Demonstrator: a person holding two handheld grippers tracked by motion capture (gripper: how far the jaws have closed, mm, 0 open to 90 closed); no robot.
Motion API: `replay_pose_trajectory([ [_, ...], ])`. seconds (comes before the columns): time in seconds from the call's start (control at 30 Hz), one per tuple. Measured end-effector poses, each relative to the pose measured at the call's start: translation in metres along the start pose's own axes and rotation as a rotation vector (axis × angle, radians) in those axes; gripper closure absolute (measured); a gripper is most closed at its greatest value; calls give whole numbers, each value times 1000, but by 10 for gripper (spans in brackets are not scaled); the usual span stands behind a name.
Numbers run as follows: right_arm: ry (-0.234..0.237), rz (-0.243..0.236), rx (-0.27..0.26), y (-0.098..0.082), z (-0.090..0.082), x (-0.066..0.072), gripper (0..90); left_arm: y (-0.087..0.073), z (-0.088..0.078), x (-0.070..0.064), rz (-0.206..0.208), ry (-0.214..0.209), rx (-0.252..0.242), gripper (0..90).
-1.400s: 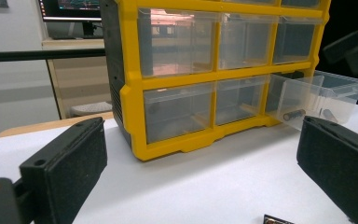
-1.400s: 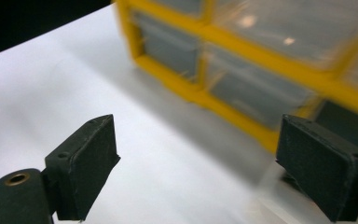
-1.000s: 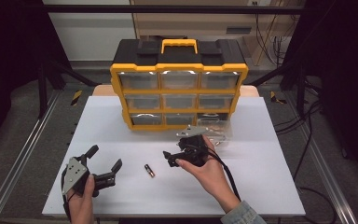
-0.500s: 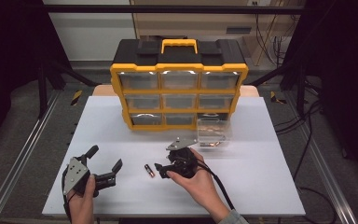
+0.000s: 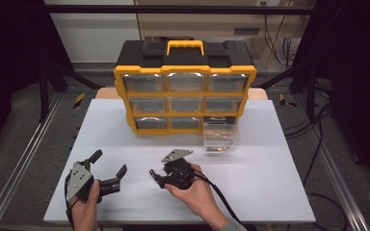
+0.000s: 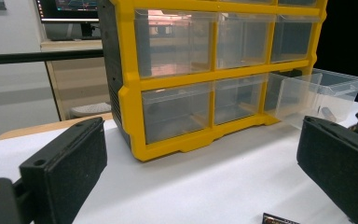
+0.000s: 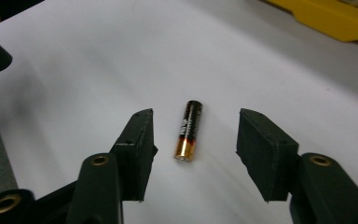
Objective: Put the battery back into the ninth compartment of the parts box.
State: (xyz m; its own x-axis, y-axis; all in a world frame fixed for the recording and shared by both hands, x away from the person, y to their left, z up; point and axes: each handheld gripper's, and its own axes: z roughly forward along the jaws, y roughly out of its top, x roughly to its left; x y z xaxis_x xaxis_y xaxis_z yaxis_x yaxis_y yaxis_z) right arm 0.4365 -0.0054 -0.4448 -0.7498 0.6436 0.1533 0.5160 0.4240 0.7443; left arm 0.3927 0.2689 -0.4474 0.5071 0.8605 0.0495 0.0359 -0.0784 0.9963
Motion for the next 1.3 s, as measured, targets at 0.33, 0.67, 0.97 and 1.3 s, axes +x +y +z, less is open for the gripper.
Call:
replay_pose_trajectory([
  [0.33, 17, -2, 31, -2, 13, 11, 576, 0, 1, 0, 0, 0, 2, 14],
  [0.67, -5, -8, 52, -2, 28, 12, 626, 0, 1, 0, -2, -6, 3, 14],
  [0.97, -46, -14, 95, -4, 43, 9, 667, 0, 2, -1, -2, -13, 3, 15],
  [1.3, -63, -4, 118, -6, 49, 7, 698, 1, 4, -1, -5, -29, -14, 15],
])
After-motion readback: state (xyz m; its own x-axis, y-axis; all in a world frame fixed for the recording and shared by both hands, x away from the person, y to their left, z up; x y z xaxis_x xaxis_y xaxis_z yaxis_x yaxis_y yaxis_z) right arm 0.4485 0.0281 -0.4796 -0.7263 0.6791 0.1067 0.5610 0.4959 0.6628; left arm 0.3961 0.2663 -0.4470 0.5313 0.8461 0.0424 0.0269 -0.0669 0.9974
